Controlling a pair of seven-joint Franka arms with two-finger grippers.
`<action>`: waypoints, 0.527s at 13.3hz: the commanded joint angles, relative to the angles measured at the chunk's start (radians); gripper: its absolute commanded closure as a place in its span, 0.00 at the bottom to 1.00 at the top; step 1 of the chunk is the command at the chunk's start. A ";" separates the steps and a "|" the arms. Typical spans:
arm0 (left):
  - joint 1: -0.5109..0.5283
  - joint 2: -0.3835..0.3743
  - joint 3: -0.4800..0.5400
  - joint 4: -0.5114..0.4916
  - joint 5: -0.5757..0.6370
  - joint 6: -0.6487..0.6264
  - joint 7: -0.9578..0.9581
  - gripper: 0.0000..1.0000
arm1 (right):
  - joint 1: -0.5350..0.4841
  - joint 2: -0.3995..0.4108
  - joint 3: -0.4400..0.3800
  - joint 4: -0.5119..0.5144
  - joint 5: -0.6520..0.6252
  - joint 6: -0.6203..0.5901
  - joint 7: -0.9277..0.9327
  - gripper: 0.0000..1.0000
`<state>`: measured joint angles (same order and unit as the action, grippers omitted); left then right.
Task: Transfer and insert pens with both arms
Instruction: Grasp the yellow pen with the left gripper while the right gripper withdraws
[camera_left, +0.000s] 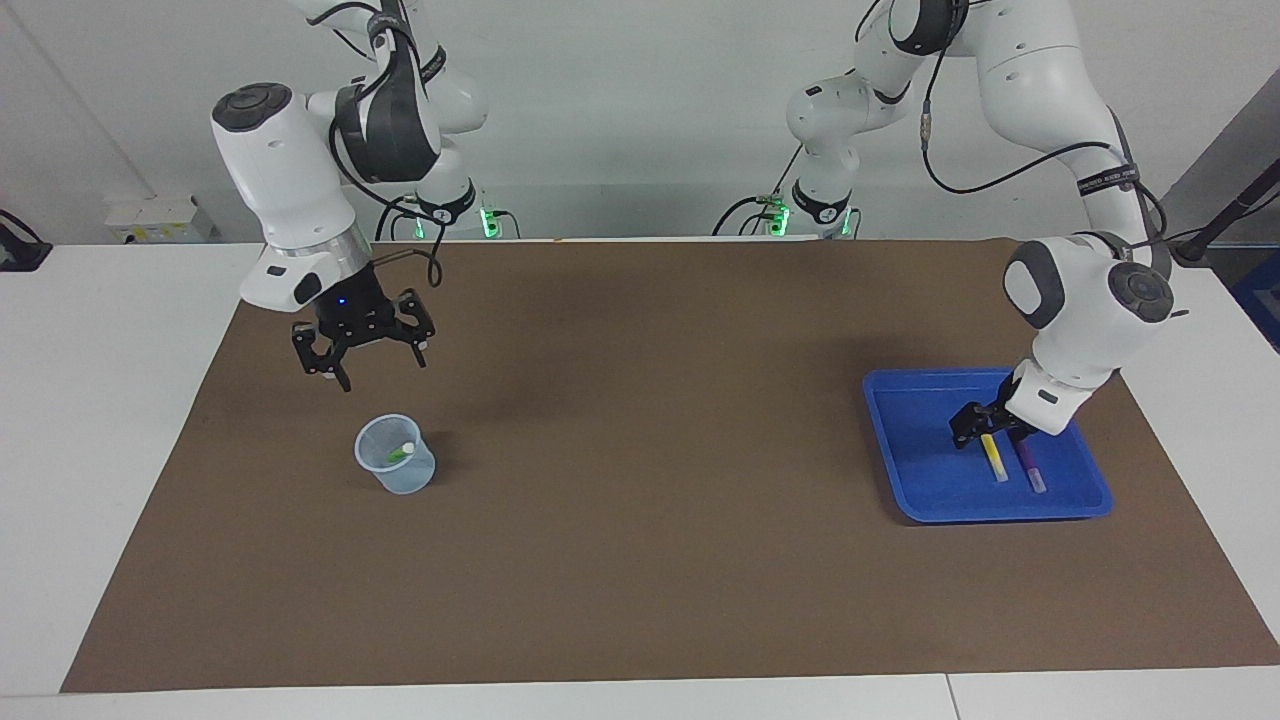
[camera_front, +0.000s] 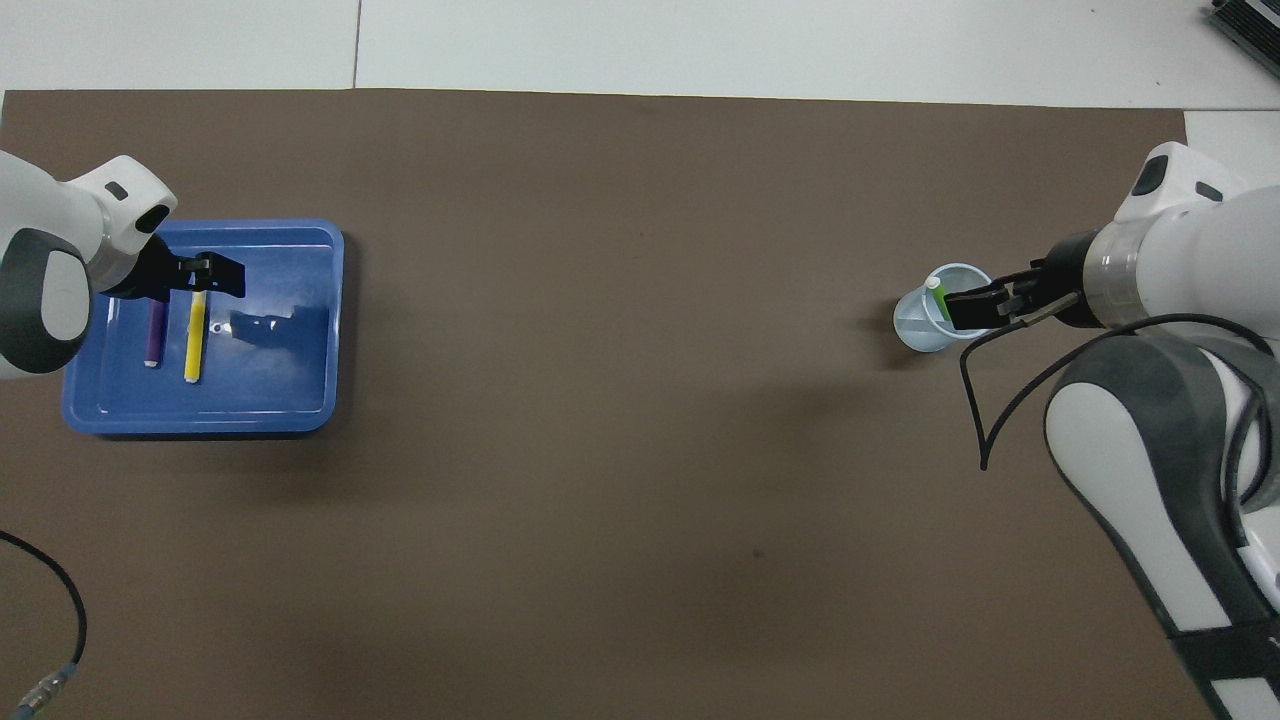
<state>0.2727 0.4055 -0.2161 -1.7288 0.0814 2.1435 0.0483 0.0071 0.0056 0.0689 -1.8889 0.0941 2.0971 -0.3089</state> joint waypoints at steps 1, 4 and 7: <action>0.029 0.078 -0.009 0.086 0.023 -0.007 0.080 0.06 | -0.006 -0.004 0.003 0.062 0.021 -0.083 0.057 0.00; 0.042 0.078 -0.009 0.063 0.021 0.002 0.123 0.08 | 0.031 -0.004 0.009 0.099 0.024 -0.130 0.199 0.00; 0.046 0.075 -0.009 0.020 0.020 0.048 0.166 0.09 | 0.079 -0.004 0.019 0.123 0.114 -0.134 0.322 0.00</action>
<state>0.3089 0.4795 -0.2167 -1.6842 0.0856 2.1540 0.1890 0.0669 0.0013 0.0807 -1.7926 0.1428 1.9848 -0.0596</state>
